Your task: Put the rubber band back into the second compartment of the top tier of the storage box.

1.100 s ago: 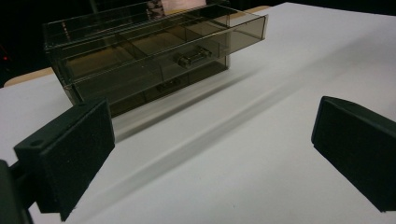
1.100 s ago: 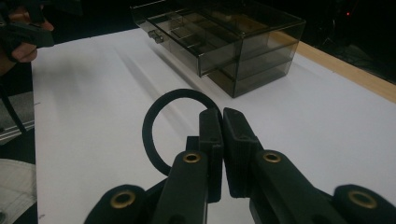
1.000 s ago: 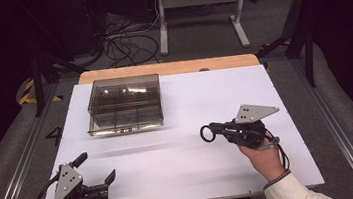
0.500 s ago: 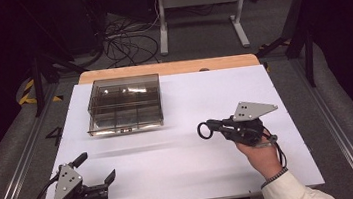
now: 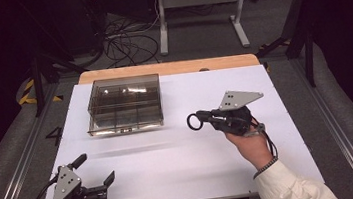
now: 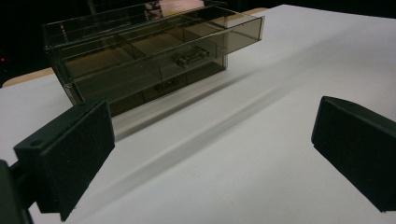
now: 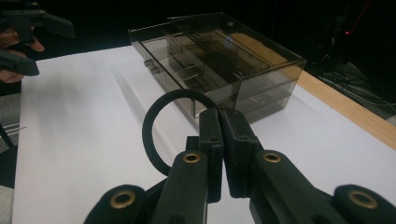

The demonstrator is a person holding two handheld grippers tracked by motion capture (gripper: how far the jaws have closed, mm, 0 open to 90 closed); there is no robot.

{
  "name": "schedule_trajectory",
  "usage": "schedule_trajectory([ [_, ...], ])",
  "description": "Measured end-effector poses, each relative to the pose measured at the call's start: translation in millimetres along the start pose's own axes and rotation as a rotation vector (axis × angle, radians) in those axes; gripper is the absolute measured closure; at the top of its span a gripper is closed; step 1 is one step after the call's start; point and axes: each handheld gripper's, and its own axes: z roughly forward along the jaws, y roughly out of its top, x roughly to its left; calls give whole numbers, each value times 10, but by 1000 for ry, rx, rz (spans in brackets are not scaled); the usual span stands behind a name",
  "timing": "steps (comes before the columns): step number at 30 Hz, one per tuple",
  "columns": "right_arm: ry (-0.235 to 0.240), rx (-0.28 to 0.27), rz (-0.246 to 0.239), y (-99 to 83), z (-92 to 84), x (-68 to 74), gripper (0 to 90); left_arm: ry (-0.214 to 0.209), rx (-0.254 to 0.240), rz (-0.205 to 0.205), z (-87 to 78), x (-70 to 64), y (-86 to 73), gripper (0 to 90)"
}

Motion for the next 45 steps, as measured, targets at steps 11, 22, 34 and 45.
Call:
schedule_trajectory([
  [11, 33, 13, -10, 230, 299, -32, 870, 4, 0, -3, -23, 1, -11, 3],
  [22, 48, 9, -5, 395, 572, -27, 870, 2, -2, -6, -25, -4, -11, 3],
  [34, 62, 14, -12, 507, 814, -8, 870, 2, 0, 0, -21, 4, -12, 3],
  [45, 57, 18, -38, 596, 1007, 61, 870, -4, -2, -2, -13, 3, -13, 3],
])
